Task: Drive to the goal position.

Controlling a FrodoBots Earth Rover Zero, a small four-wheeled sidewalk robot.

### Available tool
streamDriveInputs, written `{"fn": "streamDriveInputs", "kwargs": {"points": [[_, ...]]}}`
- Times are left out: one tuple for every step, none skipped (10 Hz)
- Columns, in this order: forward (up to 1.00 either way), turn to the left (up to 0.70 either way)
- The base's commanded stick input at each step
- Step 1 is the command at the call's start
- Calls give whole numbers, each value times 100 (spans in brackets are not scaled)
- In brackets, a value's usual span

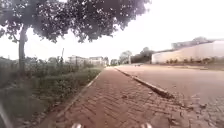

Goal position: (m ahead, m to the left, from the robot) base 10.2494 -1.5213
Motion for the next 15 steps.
{"fn": "streamDriveInputs", "kwargs": {"points": [[70,-4],[70,0],[70,0],[70,0],[70,0],[70,0],[70,0],[70,0],[70,0],[70,0],[70,0],[70,0],[70,0],[70,0],[70,0]]}}
